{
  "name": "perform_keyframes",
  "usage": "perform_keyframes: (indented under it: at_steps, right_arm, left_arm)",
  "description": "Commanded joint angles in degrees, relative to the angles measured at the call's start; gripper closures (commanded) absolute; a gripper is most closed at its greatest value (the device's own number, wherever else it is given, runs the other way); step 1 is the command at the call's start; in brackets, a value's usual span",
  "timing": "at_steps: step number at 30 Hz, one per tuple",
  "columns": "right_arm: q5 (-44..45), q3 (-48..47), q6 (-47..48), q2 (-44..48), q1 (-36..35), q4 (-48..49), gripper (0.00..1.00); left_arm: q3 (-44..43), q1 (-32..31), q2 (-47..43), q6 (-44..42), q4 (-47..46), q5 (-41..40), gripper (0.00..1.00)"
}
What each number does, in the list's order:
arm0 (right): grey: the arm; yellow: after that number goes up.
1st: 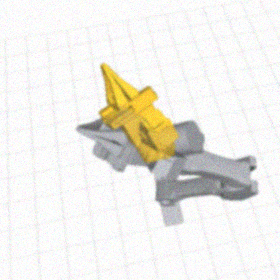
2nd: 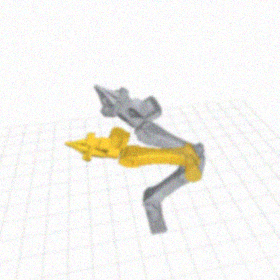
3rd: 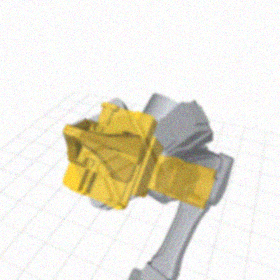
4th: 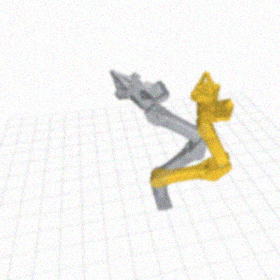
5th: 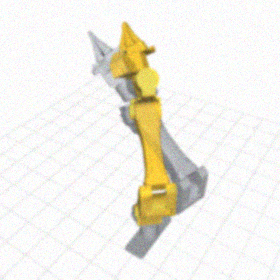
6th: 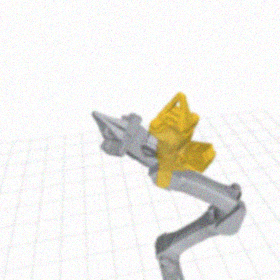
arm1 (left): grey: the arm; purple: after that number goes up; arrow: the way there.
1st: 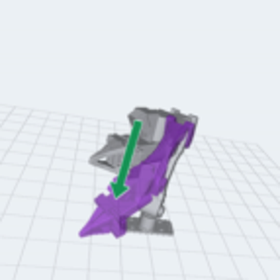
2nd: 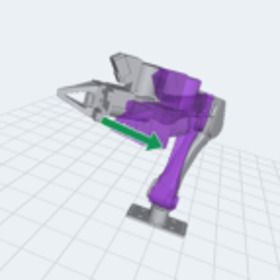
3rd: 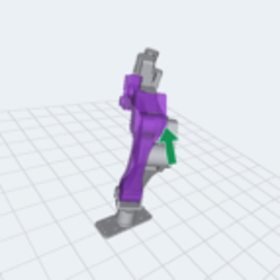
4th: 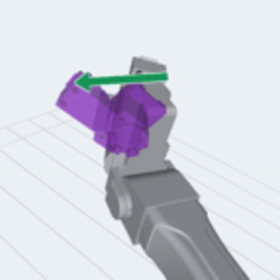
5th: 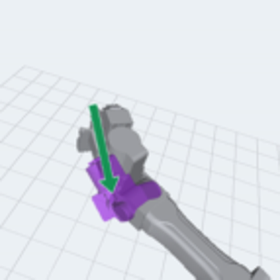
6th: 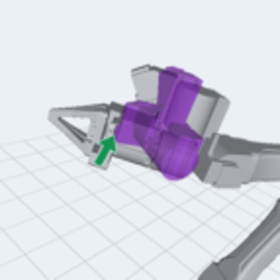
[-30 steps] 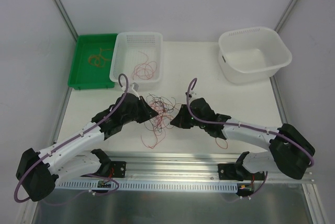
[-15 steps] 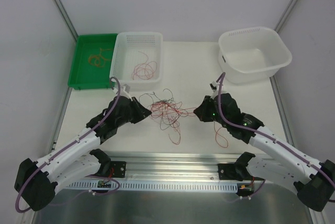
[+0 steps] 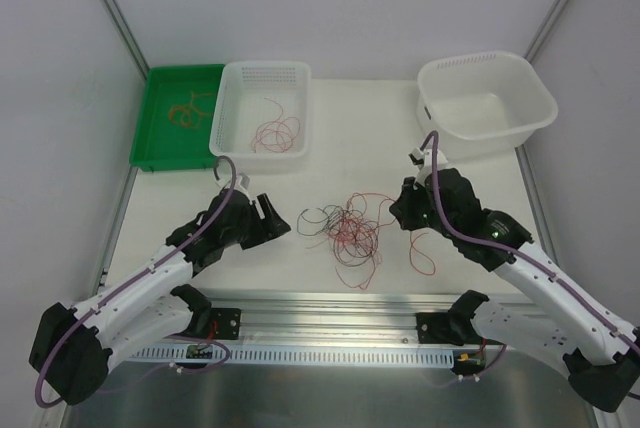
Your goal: Untangle the cables
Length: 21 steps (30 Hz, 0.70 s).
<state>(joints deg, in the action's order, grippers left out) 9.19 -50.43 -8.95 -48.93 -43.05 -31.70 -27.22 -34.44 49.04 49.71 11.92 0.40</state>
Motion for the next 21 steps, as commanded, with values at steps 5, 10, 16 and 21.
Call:
perform_keyframes:
  at_steps: [5, 10, 16, 21]
  right_arm:
    - [-7.17, -6.34, 5.96, 1.38, -0.63, -2.05, 0.99]
    - [-7.61, -6.08, 6.75, 1.03, -1.42, -1.35, 0.99]
    - [-7.96, -5.99, 7.89, 0.06, -2.92, -0.55, 0.99]
    - [-7.52, -5.38, 7.90, -0.03, -3.71, 0.50, 0.99]
  left_arm:
    - [-12.21, -0.80, 6.58, -5.67, 0.29, 9.96, 0.06]
    - [-20.23, -4.93, 15.98, -6.82, 0.38, 11.02, 0.03]
    - [-28.93, -8.62, 30.84, -5.94, -0.58, 11.72, 0.06]
    - [-34.73, -12.23, 41.30, -6.30, -0.76, 10.85, 0.10]
